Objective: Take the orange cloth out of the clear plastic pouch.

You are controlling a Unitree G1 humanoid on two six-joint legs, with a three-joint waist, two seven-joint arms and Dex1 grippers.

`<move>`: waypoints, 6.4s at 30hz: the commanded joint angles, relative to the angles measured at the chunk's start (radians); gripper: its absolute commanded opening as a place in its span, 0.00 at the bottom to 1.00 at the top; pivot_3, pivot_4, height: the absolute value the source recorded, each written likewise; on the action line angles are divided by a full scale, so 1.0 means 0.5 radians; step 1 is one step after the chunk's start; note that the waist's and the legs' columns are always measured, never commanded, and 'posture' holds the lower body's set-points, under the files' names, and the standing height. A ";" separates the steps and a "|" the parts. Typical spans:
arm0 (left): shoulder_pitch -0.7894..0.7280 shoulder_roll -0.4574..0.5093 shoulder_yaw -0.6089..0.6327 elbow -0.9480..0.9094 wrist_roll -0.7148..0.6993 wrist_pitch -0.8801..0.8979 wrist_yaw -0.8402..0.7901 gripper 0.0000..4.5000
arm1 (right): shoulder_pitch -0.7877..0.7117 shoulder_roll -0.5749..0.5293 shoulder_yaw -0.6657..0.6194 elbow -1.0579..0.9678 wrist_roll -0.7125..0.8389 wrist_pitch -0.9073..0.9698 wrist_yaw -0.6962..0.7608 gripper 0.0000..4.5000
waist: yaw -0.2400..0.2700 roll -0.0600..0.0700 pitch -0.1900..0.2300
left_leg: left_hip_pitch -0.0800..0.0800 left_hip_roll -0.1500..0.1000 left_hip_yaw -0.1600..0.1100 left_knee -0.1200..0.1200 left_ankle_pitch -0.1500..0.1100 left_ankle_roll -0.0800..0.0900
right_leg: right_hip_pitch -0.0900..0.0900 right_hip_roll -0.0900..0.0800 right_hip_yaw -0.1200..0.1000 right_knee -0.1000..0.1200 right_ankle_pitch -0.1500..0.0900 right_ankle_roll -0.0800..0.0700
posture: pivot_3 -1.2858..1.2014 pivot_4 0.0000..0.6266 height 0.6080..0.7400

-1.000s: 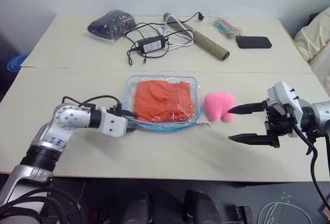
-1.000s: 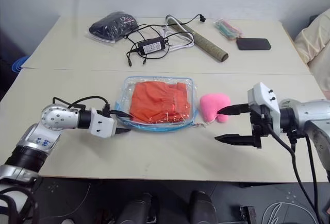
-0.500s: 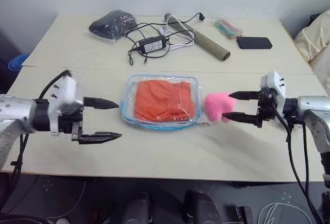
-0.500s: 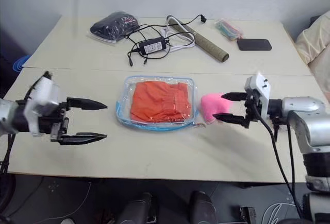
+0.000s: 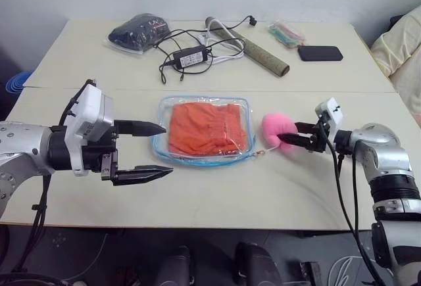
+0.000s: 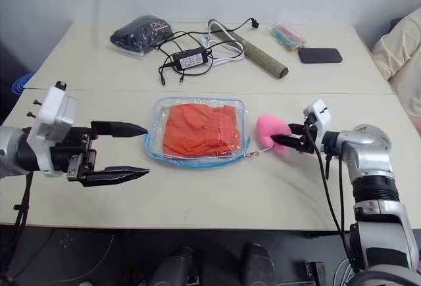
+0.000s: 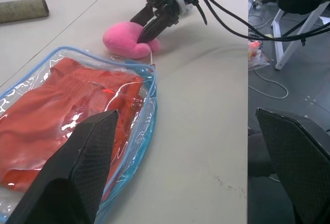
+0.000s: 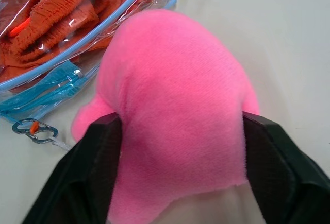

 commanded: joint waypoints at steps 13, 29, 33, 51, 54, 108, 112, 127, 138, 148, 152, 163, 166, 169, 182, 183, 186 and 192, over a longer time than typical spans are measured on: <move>-0.047 -0.099 -0.081 -0.044 0.179 -0.086 0.035 1.00 | 0.126 -0.127 -0.102 -0.661 0.261 -0.026 0.457 0.04 | 0.002 0.000 0.000 | 0.000 0.000 0.000 0.000 0.000 0.000 | 0.000 0.000 0.000 0.000 0.000 0.000 | 0.52 0.24 1.00; -0.196 -0.168 -0.292 0.000 0.368 -0.142 0.020 1.00 | 0.112 0.235 0.726 -1.255 -0.424 -0.746 0.354 0.04 | 0.008 -0.001 0.000 | -0.004 -0.003 0.000 0.001 -0.001 -0.003 | -0.006 0.001 0.002 0.002 0.000 0.000 | 0.52 0.24 1.00; -0.206 -0.195 -0.361 -0.014 0.428 -0.163 0.007 1.00 | 0.168 0.210 0.771 -1.281 -0.409 -0.682 0.396 0.31 | 0.010 -0.001 -0.001 | -0.006 -0.003 -0.002 0.005 -0.001 -0.003 | -0.005 0.000 0.001 0.001 0.000 0.000 | 0.52 0.24 1.00; -0.422 -0.415 -0.988 0.232 1.005 -0.581 -0.309 1.00 | 0.027 -0.229 0.257 -1.522 0.127 -0.168 0.558 1.00 | 0.027 -0.002 -0.001 | -0.006 -0.005 0.000 0.008 -0.002 -0.001 | -0.005 0.002 0.001 0.003 0.000 0.000 | 0.52 0.24 1.00; -0.501 -0.477 -1.174 0.369 1.254 -0.793 -0.382 1.00 | 0.010 -0.311 0.342 -1.217 -0.190 -0.647 0.582 1.00 | 0.028 -0.003 -0.001 | -0.006 -0.005 0.014 0.008 -0.002 -0.001 | -0.004 0.002 0.001 0.002 0.000 0.000 | 0.52 0.24 1.00; 0.536 -0.250 0.378 0.925 1.297 -0.679 -0.125 0.04 | -0.417 -0.071 0.482 0.235 -0.500 -2.010 0.671 0.00 | -0.014 -0.002 0.000 | -0.007 0.005 -0.005 0.011 -0.003 0.001 | -0.002 -0.002 -0.003 0.004 -0.001 -0.001 | 0.52 0.24 1.00; 0.521 -0.328 0.241 0.799 1.242 -0.620 -0.100 0.04 | -0.397 -0.054 0.491 0.208 -0.479 -1.921 0.694 0.05 | -0.022 -0.002 0.000 | -0.007 0.005 -0.005 0.010 -0.003 0.000 | -0.003 -0.002 -0.003 0.004 -0.001 -0.001 | 0.52 0.24 1.00; 0.794 -0.169 0.757 0.523 0.680 -0.108 -0.393 0.95 | 0.429 -0.498 -0.017 -1.057 0.178 -0.387 0.552 1.00 | 0.002 -0.002 0.000 | -0.006 0.008 -0.007 0.011 -0.004 -0.001 | -0.003 -0.001 -0.004 0.004 -0.001 -0.002 | 0.52 0.24 1.00; -0.311 -0.125 -0.512 0.496 1.126 -0.636 -0.453 0.99 | 0.816 -0.533 -0.325 -1.900 0.771 0.546 0.172 1.00 | 0.049 -0.001 0.000 | -0.005 0.002 -0.002 0.010 -0.008 0.001 | -0.002 -0.002 0.000 0.003 0.000 -0.001 | 0.52 0.24 1.00; -0.627 -0.598 -1.140 0.872 1.822 -1.460 -0.397 0.99 | 0.972 -0.441 -0.378 -2.149 0.834 0.600 -0.143 1.00 | 0.049 -0.003 0.000 | -0.007 -0.002 0.022 0.011 -0.008 0.001 | -0.007 0.004 0.003 0.004 0.000 -0.001 | 0.52 0.24 1.00; -0.656 -0.678 -1.154 0.927 1.870 -1.527 -0.383 0.99 | 1.030 -0.441 -0.399 -2.169 0.819 0.570 -0.178 1.00 | 0.060 -0.004 0.000 | -0.007 -0.002 0.021 0.013 -0.008 0.002 | -0.006 0.003 0.003 0.003 0.000 0.000 | 0.52 0.24 1.00; -0.637 -0.765 -1.133 0.986 1.953 -1.569 -0.321 0.28 | 1.084 -0.435 -0.380 -2.172 0.808 0.490 -0.215 1.00 | 0.056 -0.005 0.000 | -0.007 -0.002 0.019 0.014 -0.008 0.005 | -0.005 0.002 0.003 0.004 0.001 0.002 | 0.52 0.24 1.00; -0.624 -0.769 -1.148 1.012 1.984 -1.586 -0.327 0.08 | 1.066 -0.437 -0.364 -2.150 0.799 0.477 -0.213 1.00 | 0.056 -0.005 0.000 | -0.007 -0.003 0.019 0.014 -0.008 0.005 | -0.004 0.002 0.002 0.004 0.001 0.002 | 0.52 0.24 1.00; -0.606 -0.781 -1.128 0.978 1.921 -1.532 -0.367 0.01 | 1.055 -0.443 -0.355 -2.122 0.790 0.459 -0.199 1.00 | 0.057 -0.005 0.000 | -0.007 -0.002 0.019 0.014 -0.008 0.005 | -0.004 0.002 0.003 0.004 0.001 0.002 | 0.52 0.24 1.00; -0.648 -0.783 -1.165 1.112 2.014 -1.674 -0.389 0.68 | 1.059 -0.453 -0.309 -2.049 0.678 0.363 -0.109 1.00 | 0.056 -0.005 0.000 | -0.007 -0.003 0.020 0.015 -0.008 0.005 | -0.004 0.002 0.002 0.004 0.001 0.002 | 0.52 0.24 1.00; -0.653 -0.797 -1.175 1.134 2.033 -1.696 -0.379 0.68 | 1.055 -0.448 -0.308 -2.047 0.672 0.360 -0.111 1.00 | 0.056 -0.005 0.000 | -0.007 -0.003 0.020 0.015 -0.008 0.005 | -0.004 0.002 0.002 0.004 0.001 0.002 | 0.52 0.24 1.00; -0.679 -0.849 -1.212 1.224 2.109 -1.795 -0.338 0.68 | 1.037 -0.430 -0.300 -2.042 0.658 0.359 -0.127 1.00 | 0.057 -0.005 0.000 | -0.007 -0.003 0.020 0.015 -0.008 0.005 | -0.004 0.002 0.002 0.004 0.001 0.002 | 0.52 0.24 1.00; -0.762 -0.976 -1.167 1.321 2.105 -1.802 -0.262 0.56 | 1.039 -0.416 -0.283 -2.051 0.650 0.362 -0.141 1.00 | 0.057 -0.006 -0.001 | -0.008 -0.004 0.018 0.016 -0.008 0.005 | -0.003 0.001 0.001 0.003 0.001 0.002 | 0.52 0.24 1.00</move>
